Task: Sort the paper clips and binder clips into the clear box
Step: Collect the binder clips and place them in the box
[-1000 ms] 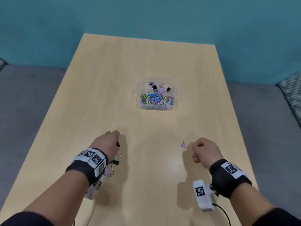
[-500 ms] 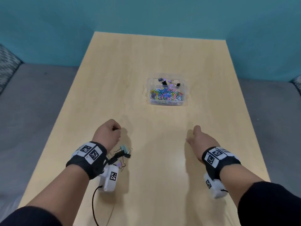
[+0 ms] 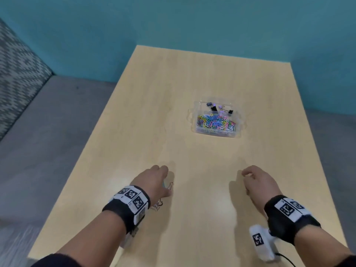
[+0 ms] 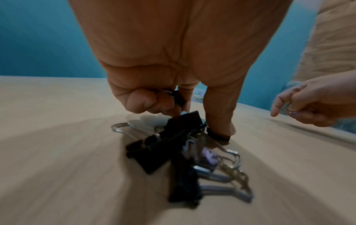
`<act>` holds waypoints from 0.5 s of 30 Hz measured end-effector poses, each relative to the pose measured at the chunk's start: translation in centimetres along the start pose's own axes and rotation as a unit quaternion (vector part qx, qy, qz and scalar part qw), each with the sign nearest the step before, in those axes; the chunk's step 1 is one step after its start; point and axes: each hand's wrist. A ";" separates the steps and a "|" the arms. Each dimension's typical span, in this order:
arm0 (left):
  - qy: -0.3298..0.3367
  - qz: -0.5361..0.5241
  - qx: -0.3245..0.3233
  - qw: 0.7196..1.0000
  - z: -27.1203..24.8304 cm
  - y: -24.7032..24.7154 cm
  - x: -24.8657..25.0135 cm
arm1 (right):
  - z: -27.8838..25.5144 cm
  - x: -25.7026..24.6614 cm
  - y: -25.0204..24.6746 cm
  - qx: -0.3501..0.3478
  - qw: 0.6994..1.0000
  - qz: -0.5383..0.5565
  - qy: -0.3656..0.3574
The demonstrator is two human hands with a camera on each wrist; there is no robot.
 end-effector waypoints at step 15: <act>-0.023 -0.052 0.026 0.998 0.2 0.0 -0.8 | -4.1 -4.3 4.7 -0.184 0.888 0.389 0.160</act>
Point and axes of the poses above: each hand's wrist, its own z-axis towards the middle knuckle, its own y-axis out of the palm, x = y × z, and after that the axes turned 3 degrees about x, right-handed
